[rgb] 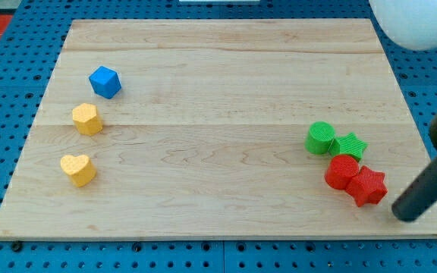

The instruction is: Slide the green star and green circle to the center

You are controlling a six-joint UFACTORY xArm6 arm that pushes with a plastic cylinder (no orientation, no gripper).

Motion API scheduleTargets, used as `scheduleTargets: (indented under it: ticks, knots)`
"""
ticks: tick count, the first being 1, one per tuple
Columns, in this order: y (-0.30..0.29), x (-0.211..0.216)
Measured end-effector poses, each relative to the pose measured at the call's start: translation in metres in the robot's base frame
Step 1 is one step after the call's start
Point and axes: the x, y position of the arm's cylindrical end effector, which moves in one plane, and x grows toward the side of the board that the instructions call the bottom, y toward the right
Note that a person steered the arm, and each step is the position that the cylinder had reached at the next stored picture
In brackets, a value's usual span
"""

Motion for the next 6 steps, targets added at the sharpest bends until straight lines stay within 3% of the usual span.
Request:
scheduleTargets:
  ticks: [2, 3, 4, 6]
  knots:
    - [-0.041, -0.098]
    - [-0.049, -0.095]
    - [-0.006, -0.081]
    - [-0.081, -0.082]
